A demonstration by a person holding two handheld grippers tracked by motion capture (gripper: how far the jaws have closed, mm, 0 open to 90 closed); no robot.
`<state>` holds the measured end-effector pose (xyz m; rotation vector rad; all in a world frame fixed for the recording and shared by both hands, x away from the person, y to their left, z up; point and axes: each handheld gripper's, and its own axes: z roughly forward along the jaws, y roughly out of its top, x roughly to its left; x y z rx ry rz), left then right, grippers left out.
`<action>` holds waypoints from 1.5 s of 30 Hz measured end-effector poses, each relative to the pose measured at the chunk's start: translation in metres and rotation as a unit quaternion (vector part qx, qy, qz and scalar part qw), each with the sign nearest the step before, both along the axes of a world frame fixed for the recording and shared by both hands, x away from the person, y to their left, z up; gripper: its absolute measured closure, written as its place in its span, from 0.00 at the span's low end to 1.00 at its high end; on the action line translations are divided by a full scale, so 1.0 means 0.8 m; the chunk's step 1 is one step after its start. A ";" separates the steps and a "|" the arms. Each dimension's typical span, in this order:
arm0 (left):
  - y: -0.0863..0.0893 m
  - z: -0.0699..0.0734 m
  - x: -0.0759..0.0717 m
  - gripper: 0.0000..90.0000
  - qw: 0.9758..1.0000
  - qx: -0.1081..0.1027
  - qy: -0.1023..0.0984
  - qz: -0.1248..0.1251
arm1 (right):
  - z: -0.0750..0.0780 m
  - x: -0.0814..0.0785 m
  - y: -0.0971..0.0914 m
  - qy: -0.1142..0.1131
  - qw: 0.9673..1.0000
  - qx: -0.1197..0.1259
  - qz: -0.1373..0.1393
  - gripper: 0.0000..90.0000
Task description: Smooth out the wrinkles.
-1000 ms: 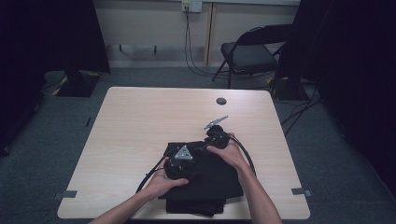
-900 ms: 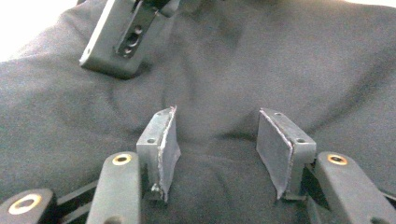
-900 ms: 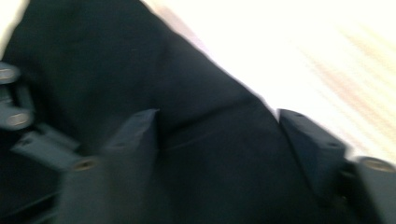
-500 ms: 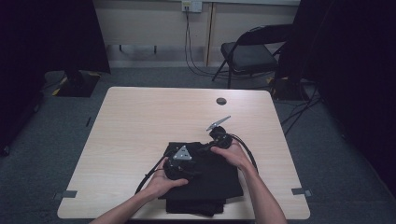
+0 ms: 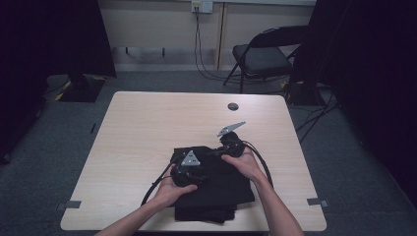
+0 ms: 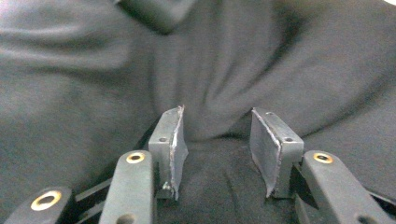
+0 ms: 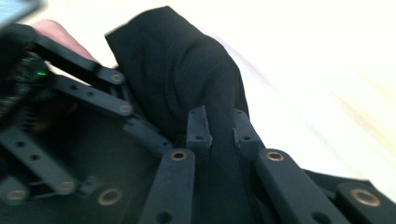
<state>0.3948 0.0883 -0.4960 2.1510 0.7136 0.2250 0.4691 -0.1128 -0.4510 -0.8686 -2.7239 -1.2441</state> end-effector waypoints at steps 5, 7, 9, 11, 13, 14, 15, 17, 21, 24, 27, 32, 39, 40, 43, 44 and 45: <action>0.010 -0.002 0.011 0.62 1.000 0.007 -0.019 0.012 | 0.009 -0.008 0.020 -0.019 1.000 0.012 0.015 0.90; 0.012 -0.002 0.011 0.62 1.000 0.005 -0.022 0.005 | 0.009 -0.014 0.023 -0.022 1.000 0.009 0.020 0.90; 0.012 -0.001 0.009 0.62 1.000 0.007 -0.025 0.000 | 0.010 -0.016 0.021 -0.022 1.000 0.010 0.014 0.90; 0.015 0.007 0.008 0.59 1.000 0.004 -0.023 0.006 | 0.011 -0.013 0.017 -0.024 1.000 0.017 0.002 0.90; 0.018 0.018 0.009 0.57 1.000 -0.005 -0.017 0.010 | 0.011 -0.008 0.009 -0.021 0.999 0.027 -0.011 0.90; 0.023 0.028 0.009 0.57 1.000 -0.022 -0.013 0.009 | 0.011 -0.005 0.006 -0.018 0.999 0.030 -0.016 0.90; 0.026 0.034 0.007 0.58 0.999 -0.035 -0.014 0.009 | 0.011 0.000 0.001 -0.015 0.999 0.033 -0.024 0.90; 0.033 0.047 0.001 0.58 0.998 -0.058 -0.006 -0.003 | 0.010 0.006 -0.004 -0.013 0.999 0.033 -0.035 0.90; 0.039 0.060 -0.030 0.57 0.997 -0.053 0.017 -0.045 | 0.010 0.012 -0.007 -0.015 0.998 0.026 -0.047 0.90; 0.039 0.060 -0.051 0.55 0.997 -0.032 0.016 -0.075 | 0.010 0.015 -0.006 -0.013 0.998 0.027 -0.048 0.90; 0.046 0.045 -0.064 0.57 0.994 -0.015 0.036 -0.098 | 0.018 0.020 0.000 -0.022 0.998 0.021 -0.049 0.90; 0.039 0.049 -0.059 0.64 0.993 -0.043 0.039 -0.105 | 0.037 0.026 0.010 -0.041 0.998 0.017 -0.043 0.91; 0.025 0.025 -0.056 0.68 0.998 0.019 0.011 -0.064 | 0.050 0.028 0.010 -0.051 0.997 0.032 -0.043 0.91; 0.024 0.024 -0.054 0.67 0.998 0.017 0.009 -0.060 | 0.052 0.026 0.009 -0.053 0.997 0.041 -0.043 0.90; 0.024 0.021 -0.049 0.67 0.999 0.011 0.010 -0.052 | 0.058 0.016 0.010 -0.063 0.996 0.049 -0.040 0.91; 0.023 0.020 -0.048 0.67 0.998 0.015 0.006 -0.054 | 0.060 0.011 0.012 -0.066 0.996 0.048 -0.037 0.90; 0.023 0.020 -0.048 0.68 0.998 0.017 0.002 -0.054 | 0.063 0.006 0.013 -0.070 0.996 0.047 -0.032 0.90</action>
